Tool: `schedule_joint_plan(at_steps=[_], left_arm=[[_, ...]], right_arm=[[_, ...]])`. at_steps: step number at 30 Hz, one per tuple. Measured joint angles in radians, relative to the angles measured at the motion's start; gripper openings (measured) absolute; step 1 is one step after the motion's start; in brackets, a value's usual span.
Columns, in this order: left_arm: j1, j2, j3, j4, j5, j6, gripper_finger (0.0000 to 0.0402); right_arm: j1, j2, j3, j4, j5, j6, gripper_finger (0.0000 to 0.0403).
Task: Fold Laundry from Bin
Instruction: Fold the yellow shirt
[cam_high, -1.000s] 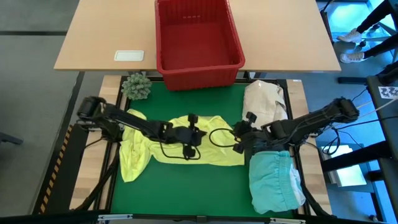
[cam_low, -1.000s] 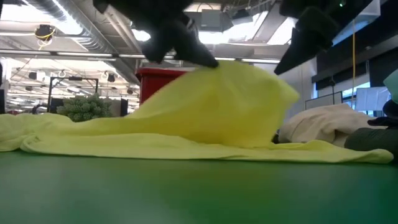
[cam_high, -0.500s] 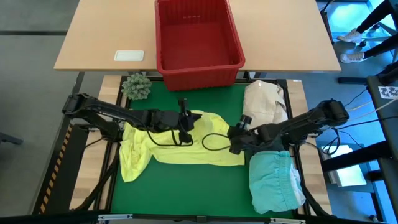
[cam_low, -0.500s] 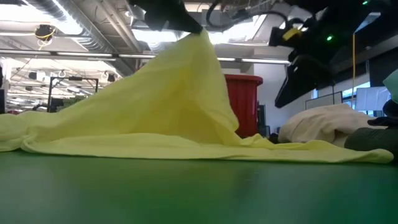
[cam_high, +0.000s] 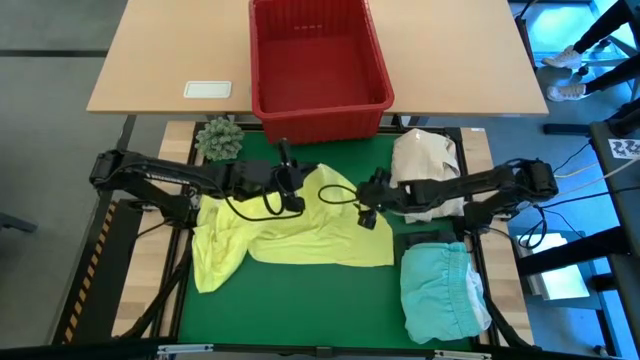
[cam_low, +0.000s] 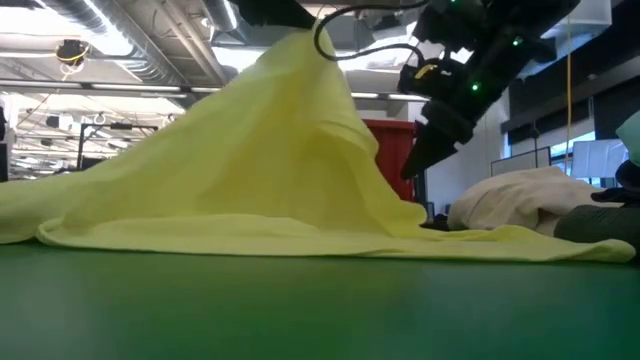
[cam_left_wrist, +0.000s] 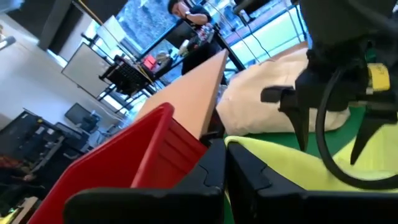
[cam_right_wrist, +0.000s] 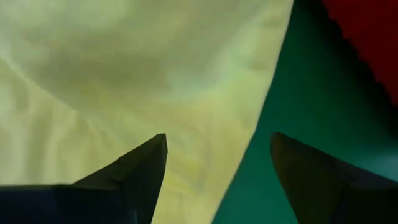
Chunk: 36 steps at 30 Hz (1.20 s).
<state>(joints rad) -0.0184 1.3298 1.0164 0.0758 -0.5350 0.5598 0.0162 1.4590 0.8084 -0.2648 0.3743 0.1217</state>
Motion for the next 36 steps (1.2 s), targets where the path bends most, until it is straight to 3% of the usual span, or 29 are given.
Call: schedule_joint_plan(at_steps=[12,17,30,36], left_arm=[[0.021,-0.047,0.000,0.024,0.001,0.003,0.0000],[0.032,-0.049,0.000,0.023,0.001,0.003,0.0000],[0.097,-0.049,0.000,0.020,0.029,-0.010,0.0000],[0.122,-0.049,0.000,0.018,0.038,-0.047,0.0000]], right_arm=[[-0.064,0.000,-0.034,0.147,-0.039,-0.076,0.0280],[-0.035,0.000,-0.034,0.302,-0.081,-0.078,0.0280],[0.141,0.001,-0.034,0.632,0.186,-0.398,0.0280],[0.167,0.111,-0.010,0.718,0.257,-0.498,0.0280]])
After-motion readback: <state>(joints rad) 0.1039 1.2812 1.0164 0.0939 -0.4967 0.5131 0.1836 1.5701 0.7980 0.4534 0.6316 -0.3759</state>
